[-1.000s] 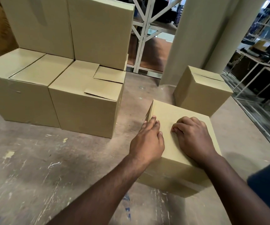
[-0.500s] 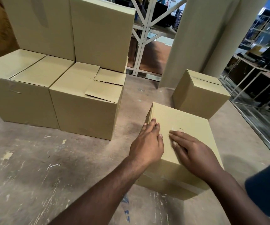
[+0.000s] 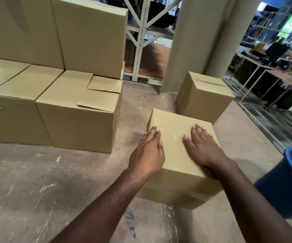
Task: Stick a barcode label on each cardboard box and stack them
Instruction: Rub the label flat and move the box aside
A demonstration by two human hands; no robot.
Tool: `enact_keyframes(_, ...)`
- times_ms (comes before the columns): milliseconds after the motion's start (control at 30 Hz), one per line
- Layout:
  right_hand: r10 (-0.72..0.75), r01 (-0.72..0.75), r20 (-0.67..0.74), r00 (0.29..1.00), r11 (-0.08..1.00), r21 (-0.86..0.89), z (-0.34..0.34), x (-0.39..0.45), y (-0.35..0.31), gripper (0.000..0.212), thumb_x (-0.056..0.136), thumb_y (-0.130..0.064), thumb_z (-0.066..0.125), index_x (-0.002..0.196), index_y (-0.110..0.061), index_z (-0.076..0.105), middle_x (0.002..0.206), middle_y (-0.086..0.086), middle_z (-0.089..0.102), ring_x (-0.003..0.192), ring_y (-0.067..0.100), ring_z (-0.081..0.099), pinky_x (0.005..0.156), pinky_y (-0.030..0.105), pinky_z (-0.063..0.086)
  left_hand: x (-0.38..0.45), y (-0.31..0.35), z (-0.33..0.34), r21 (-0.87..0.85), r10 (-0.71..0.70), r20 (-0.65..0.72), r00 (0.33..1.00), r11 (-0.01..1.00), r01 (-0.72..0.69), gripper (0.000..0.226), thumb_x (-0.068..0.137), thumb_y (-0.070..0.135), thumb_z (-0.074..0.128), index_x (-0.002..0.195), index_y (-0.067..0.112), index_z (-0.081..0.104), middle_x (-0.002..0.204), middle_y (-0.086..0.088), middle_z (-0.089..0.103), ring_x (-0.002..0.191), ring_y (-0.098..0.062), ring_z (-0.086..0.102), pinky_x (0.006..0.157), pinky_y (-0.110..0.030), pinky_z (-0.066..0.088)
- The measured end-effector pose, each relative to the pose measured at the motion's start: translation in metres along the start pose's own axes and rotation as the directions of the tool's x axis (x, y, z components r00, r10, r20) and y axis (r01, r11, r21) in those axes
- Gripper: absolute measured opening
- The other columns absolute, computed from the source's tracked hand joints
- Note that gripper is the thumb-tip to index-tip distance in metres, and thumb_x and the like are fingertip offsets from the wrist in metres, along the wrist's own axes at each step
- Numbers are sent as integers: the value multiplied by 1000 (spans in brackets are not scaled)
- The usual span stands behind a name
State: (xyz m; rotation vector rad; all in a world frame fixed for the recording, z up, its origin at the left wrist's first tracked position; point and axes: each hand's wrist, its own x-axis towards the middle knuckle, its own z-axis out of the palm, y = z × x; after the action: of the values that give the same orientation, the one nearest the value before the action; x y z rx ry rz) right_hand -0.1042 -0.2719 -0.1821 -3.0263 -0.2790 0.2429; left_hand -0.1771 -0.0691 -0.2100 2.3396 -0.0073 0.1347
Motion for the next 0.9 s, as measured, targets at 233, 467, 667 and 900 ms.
enact_keyframes(233,-348,348,-16,937,936,45,12,-32,-19,62,107,-56,8,165,-36,5,165,-25,-8,157,-1,-6,127,27,-5,0,-5,3,-39,3,-6,1000,999,-3,51,109,26,32,160,23,29,169,17,9,157,-9,7,125,-30,21)
enact_keyframes(467,-314,314,-47,948,949,-22,8,-53,-31,61,107,-57,11,164,-38,19,167,-25,9,158,1,3,127,27,6,-1,-8,3,-48,-7,-25,1000,999,6,51,109,27,32,160,25,30,169,19,10,156,-7,8,123,-32,26)
enact_keyframes(667,-111,105,-68,991,990,-96,4,-23,-26,63,109,-51,11,167,-25,9,174,-9,5,160,12,3,129,37,1,0,-6,3,-40,6,-25,1000,999,-7,52,108,26,33,160,24,30,168,19,12,156,-7,8,123,-30,25)
enact_keyframes(900,-393,391,10,920,917,78,8,-58,-10,68,98,-72,1,160,-50,16,164,-37,1,153,-11,-7,128,26,-1,0,-24,6,-99,37,-50,998,994,-42,51,108,30,35,159,29,31,165,28,10,154,1,8,123,-26,23)
